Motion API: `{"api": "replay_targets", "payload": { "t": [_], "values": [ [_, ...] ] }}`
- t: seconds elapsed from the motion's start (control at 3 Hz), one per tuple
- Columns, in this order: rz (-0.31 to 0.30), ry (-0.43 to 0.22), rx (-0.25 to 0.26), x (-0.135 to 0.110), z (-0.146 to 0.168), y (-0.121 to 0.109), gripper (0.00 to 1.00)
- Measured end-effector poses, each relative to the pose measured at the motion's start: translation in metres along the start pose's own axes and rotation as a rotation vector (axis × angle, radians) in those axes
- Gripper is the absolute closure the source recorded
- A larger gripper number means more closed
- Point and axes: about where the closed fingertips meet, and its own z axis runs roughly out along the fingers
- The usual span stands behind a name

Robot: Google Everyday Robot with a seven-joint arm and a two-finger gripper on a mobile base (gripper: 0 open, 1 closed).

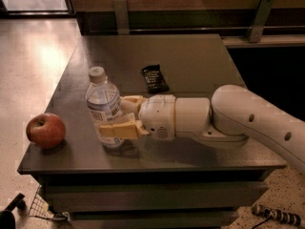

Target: Move blue plastic bottle near apple

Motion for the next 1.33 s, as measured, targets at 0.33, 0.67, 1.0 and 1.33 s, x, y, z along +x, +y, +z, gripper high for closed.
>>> {"api": "replay_targets", "payload": {
  "t": [0.33,0.67,1.0,1.33],
  "values": [
    [-0.003,0.001,-0.004,-0.0011,0.0019,0.0018,0.79],
    [-0.005,0.002,-0.007,-0.0018,0.0032,0.0030,0.56],
    [-0.007,0.003,-0.011,-0.0026,0.0048,0.0043,0.33],
    [-0.009,0.004,-0.014,-0.0034,0.0063,0.0057,0.09]
  ]
}}
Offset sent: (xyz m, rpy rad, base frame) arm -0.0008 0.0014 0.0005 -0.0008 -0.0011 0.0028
